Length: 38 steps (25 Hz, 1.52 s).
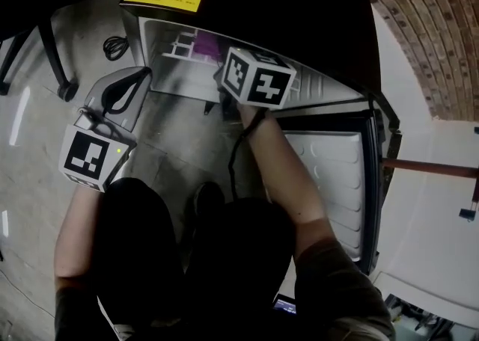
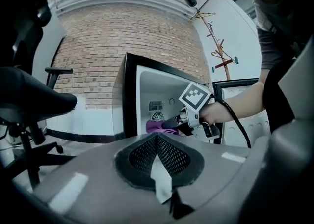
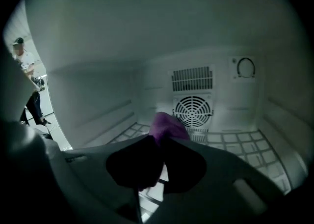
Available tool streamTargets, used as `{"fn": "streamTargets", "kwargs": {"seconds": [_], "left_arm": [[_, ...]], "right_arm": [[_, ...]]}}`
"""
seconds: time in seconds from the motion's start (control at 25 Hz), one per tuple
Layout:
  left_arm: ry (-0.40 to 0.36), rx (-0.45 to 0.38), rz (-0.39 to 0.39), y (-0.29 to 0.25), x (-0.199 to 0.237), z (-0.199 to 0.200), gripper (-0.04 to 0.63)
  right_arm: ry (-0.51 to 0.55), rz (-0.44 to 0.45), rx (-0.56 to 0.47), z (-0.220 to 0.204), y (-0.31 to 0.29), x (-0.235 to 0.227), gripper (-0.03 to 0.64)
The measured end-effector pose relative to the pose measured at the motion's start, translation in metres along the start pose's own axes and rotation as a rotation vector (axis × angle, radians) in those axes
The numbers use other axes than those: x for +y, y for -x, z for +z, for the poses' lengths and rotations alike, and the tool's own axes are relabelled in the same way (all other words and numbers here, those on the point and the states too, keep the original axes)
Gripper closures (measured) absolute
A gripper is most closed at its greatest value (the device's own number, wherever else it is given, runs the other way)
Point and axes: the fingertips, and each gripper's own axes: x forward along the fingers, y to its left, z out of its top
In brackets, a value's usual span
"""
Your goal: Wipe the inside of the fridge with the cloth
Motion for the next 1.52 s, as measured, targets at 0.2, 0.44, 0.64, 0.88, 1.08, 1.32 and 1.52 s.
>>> {"fn": "streamTargets", "kwargs": {"seconds": [0.2,0.44,0.64,0.88,1.08,1.32,1.52], "left_arm": [[-0.029,0.002,-0.05,-0.015,-0.017,0.003,0.577],[-0.042,-0.02,-0.09,-0.029,-0.032,0.015,0.577],[-0.044,-0.035,-0.126,-0.037,-0.046,0.021,0.577],[-0.028,-0.043,-0.141,-0.041,-0.053,0.019,0.577],[-0.018,-0.05,-0.146,-0.039,-0.054,0.026,0.577],[-0.008,-0.051,-0.142,-0.037,-0.054,0.029,0.577],[-0.021,-0.04,-0.153,-0.037,-0.06,0.029,0.577]], "right_arm": [[-0.072,-0.1,0.006,-0.008,0.024,-0.046,0.565],[-0.13,-0.26,0.01,-0.015,0.056,-0.097,0.565],[-0.146,-0.417,-0.004,-0.021,0.084,-0.132,0.565],[-0.19,-0.394,-0.044,-0.023,0.09,-0.134,0.565],[-0.156,-0.399,-0.127,-0.011,0.097,-0.129,0.565],[-0.103,-0.413,-0.441,0.054,0.14,-0.117,0.565],[-0.151,-0.507,-0.553,0.062,0.168,-0.132,0.565]]}}
